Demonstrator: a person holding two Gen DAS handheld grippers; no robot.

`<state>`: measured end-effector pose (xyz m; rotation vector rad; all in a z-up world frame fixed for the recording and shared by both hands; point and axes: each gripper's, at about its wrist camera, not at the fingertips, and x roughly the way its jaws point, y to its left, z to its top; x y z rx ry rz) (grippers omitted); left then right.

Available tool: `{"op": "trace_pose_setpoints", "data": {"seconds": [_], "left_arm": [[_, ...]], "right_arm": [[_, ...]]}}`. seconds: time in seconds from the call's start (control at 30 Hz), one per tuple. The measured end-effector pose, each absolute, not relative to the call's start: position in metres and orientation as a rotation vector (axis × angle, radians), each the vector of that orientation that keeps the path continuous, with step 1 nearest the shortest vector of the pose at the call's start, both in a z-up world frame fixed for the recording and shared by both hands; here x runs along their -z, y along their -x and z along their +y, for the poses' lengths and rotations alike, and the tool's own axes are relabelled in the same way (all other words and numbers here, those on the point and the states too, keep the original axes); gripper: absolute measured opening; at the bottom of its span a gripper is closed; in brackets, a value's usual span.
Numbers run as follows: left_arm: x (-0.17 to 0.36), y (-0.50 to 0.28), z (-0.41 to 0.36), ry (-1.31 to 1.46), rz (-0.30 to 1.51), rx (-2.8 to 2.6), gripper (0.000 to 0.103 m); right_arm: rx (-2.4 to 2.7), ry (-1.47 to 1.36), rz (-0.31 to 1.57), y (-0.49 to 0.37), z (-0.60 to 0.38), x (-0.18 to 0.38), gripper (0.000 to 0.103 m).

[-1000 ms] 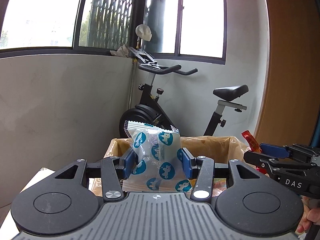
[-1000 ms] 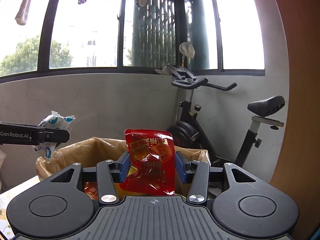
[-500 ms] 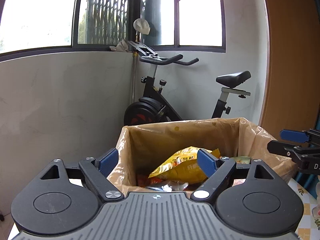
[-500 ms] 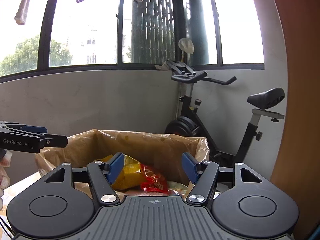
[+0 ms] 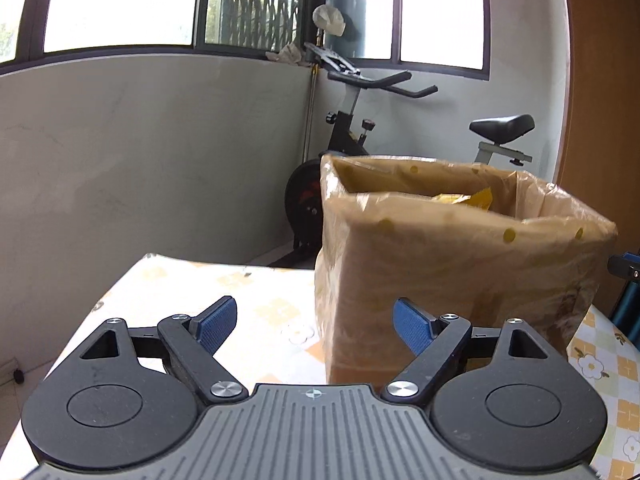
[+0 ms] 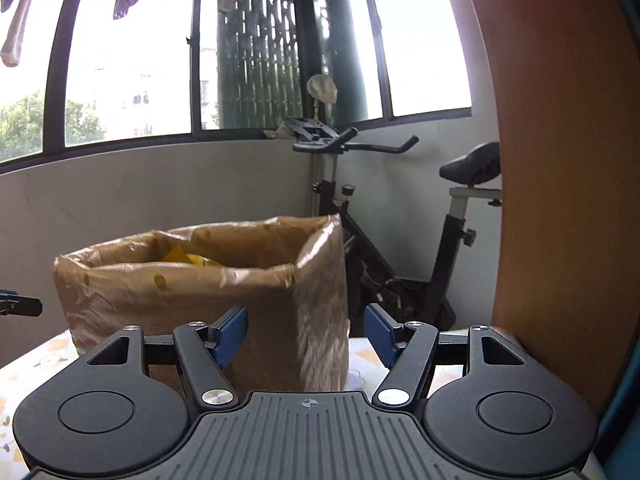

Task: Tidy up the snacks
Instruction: 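Move both open tools back to the remaining snacks on the table, then grasp the red barcode packet with the left tool while the right tool grasps the clear wrapped snack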

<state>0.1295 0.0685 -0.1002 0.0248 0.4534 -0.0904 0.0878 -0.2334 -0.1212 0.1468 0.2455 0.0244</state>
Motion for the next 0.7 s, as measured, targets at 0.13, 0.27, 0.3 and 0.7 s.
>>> {"op": "trace_pose_setpoints", "data": {"seconds": [0.13,0.27,0.3,0.7], "left_arm": [[0.126,-0.125,0.071,-0.022,0.510,0.084,0.085],[0.154,-0.121,0.067,-0.039,0.567,0.106,0.084],[0.161,-0.120,0.064,-0.053,0.578,0.114,0.084],[0.187,-0.115,0.062,-0.061,0.665,0.141,0.084]], "right_arm": [[-0.011,-0.182,0.311,-0.087,-0.232,0.150,0.061],[-0.013,-0.193,0.392,-0.091,-0.225,0.179,0.060],[-0.016,-0.191,0.413,-0.093,-0.223,0.186,0.060],[-0.103,-0.008,0.566,-0.102,-0.185,0.225,0.049]]}}
